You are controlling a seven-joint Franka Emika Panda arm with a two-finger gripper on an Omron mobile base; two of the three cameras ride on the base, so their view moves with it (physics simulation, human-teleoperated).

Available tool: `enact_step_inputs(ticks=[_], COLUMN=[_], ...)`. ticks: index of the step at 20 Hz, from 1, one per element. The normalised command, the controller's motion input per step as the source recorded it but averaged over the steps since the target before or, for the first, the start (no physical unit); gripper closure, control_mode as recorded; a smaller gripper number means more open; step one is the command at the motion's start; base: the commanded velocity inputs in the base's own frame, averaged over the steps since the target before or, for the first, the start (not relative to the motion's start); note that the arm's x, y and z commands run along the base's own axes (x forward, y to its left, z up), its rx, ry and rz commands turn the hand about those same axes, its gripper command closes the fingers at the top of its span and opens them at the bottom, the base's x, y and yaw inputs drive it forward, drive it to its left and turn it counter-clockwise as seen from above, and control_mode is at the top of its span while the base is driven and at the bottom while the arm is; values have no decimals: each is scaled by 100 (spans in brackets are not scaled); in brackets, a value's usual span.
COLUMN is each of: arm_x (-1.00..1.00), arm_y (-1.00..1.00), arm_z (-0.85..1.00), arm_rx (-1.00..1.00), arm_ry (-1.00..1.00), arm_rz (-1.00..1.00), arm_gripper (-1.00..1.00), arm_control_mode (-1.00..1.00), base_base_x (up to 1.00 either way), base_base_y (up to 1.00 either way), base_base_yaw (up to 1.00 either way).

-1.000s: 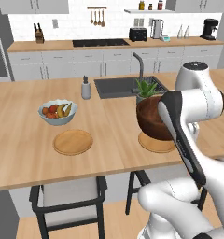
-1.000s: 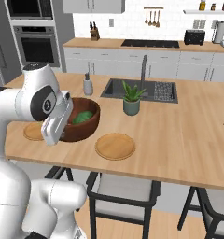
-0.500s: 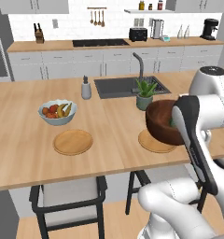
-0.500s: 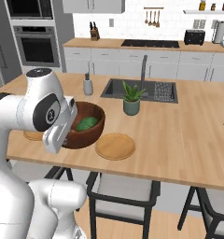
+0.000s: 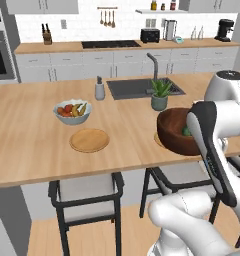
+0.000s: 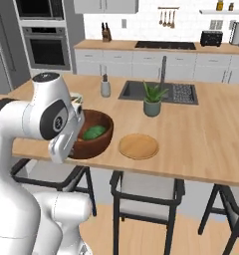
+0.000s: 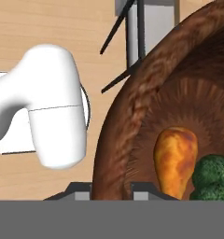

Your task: Pick the chicken drumstick and broccoli from their plates and place them in the bowl. Then put the bowl in the fridge.

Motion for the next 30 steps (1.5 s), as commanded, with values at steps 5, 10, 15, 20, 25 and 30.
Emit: enact_step_inputs(ticks=[5,10,15,20,25,30], arm_x=[0,0,0,0,0,0], arm_y=[0,0,0,0,0,0], arm_z=[0,0,0,0,0,0], arm_rx=[0,0,0,0,0,0], arm_ry=[0,0,0,0,0,0], arm_rz=[0,0,0,0,0,0], arm_gripper=[100,100,100,100,100,100], arm_control_mode=[100,100,100,100,100,100], base_base_x=[-92,-17,10,32,63,65], base_base_y=[100,100,100,100,100,100], base_base_yaw=[9,12,8,6,1,0])
